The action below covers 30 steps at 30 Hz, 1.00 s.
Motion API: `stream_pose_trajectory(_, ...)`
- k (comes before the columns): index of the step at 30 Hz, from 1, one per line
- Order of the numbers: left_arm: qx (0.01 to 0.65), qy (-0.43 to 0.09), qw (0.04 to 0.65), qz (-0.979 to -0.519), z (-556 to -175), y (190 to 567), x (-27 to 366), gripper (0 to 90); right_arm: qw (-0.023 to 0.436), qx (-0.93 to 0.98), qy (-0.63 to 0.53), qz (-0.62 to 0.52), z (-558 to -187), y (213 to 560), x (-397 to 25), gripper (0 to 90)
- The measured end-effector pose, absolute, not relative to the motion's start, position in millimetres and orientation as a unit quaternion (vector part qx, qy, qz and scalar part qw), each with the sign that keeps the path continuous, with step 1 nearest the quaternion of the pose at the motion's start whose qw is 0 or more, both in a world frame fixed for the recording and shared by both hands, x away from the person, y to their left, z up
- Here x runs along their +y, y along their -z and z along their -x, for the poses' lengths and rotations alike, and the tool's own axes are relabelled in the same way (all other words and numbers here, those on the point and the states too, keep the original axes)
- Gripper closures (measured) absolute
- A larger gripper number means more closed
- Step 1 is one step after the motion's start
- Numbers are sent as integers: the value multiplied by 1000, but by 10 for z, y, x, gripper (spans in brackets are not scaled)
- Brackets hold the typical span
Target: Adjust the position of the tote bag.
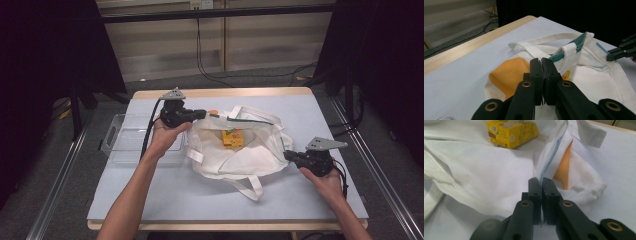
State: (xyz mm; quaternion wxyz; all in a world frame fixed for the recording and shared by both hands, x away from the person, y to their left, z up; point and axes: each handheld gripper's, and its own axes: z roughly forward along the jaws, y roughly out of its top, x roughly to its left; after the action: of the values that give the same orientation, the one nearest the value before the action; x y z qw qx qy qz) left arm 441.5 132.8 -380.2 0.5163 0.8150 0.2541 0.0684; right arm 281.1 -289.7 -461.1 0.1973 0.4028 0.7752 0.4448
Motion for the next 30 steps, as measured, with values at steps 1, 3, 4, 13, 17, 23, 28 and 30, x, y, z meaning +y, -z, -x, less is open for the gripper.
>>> stream_pose_trajectory(1,254,-68,516,-815,-4415,3802,1328,881,197,775,-445,-403,-2811,4611,-2897,875)
stream_pose_trajectory(3,263,-74,511,-815,-4475,3803,1375,882,196,777,-445,-399,-2834,4553,-2919,882)
stream_pose_trajectory(4,265,-76,511,-814,-4494,3801,1386,882,198,776,-448,-397,-2848,4516,-2934,885)
stream_pose_trajectory(13,297,-96,478,-821,-4678,3903,1453,883,189,770,-454,-406,-2933,4452,-2981,888)
stream_pose_trajectory(17,307,-90,469,-823,-4743,3963,1478,884,177,780,-445,-403,-2917,4575,-2980,889)
stream_pose_trajectory(23,313,-88,457,-828,-4776,4043,1444,885,161,788,-441,-398,-2938,4651,-2996,890)
stream_pose_trajectory(28,307,-86,457,-830,-4795,4067,1416,884,168,797,-424,-396,-2954,4697,-2980,888)
stream_pose_trajectory(30,303,-85,456,-832,-4787,4077,1380,883,163,796,-420,-404,-2992,4740,-3000,886)
